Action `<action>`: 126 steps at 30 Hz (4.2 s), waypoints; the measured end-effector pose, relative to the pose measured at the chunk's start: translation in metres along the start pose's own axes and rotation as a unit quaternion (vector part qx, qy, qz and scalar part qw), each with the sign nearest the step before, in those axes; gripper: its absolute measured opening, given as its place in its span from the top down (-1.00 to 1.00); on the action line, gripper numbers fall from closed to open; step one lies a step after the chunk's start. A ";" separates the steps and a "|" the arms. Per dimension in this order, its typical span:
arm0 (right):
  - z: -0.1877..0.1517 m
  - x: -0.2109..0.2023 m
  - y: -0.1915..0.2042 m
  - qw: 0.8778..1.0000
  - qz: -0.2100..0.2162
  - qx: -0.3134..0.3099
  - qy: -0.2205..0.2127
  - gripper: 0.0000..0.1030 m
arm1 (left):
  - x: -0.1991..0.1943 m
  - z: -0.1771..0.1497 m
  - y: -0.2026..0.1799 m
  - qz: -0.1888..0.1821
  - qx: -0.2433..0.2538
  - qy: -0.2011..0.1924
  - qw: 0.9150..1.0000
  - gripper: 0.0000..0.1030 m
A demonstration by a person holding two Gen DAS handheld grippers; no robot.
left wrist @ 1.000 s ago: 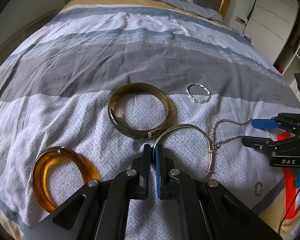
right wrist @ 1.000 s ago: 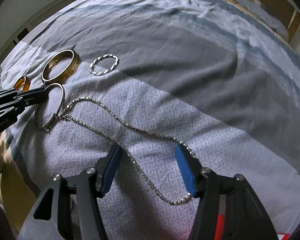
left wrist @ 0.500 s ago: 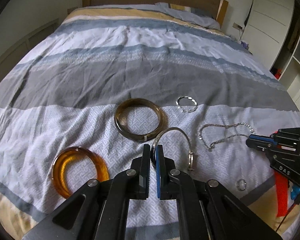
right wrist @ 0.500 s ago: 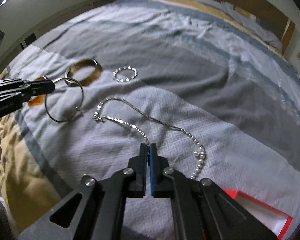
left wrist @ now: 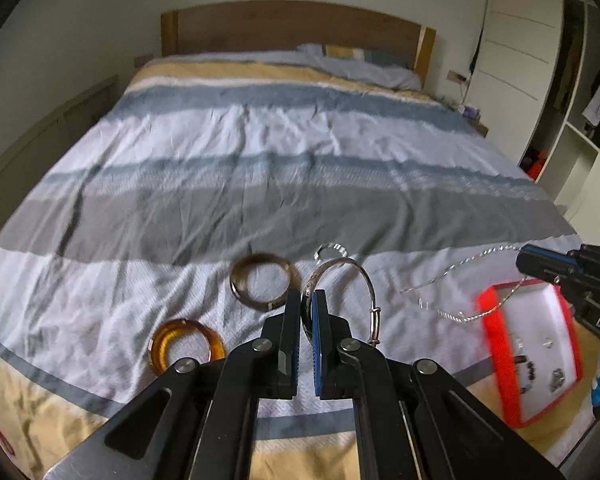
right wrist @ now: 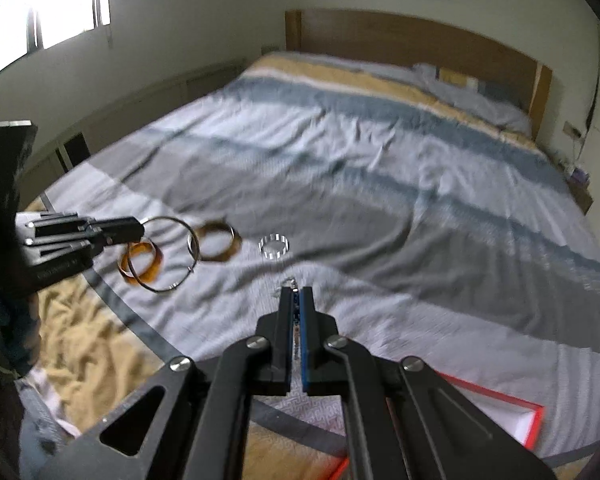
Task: Organize jewelry
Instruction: 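Lift and carry the cuff and necklace in both tools over the red box, then open both tools to drop the cuff and necklace into the box, then withdraw both tools away from the box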
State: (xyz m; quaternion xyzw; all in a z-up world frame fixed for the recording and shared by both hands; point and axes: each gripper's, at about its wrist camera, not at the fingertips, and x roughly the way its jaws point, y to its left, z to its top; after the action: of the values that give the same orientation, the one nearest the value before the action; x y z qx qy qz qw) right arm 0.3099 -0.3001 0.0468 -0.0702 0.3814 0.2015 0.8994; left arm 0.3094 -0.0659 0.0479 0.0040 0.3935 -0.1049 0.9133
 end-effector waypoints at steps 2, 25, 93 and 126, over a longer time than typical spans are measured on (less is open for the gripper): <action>0.008 -0.026 0.001 1.000 -0.008 -0.001 -0.018 0.96 | -0.022 0.007 -0.009 0.000 0.007 -0.015 1.000 0.91; -0.042 -0.176 -0.093 0.991 -0.093 0.057 -0.083 0.96 | -0.059 0.003 -0.219 -0.098 0.118 -0.028 0.988 0.91; -0.116 -0.291 0.008 0.984 -0.113 0.091 -0.103 0.41 | -0.231 -0.055 -0.063 0.037 0.017 -0.098 0.994 -0.27; -0.098 -0.194 0.086 0.991 -0.062 0.099 -0.064 0.23 | -0.203 -0.091 0.090 0.097 -0.097 -0.081 0.987 -0.47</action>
State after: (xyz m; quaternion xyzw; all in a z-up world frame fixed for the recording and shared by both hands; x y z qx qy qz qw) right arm 0.0877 -0.3088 0.1192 0.0088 0.3366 0.1106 0.9351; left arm 0.1259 0.0687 0.1245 -0.0554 0.3239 0.0231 0.9442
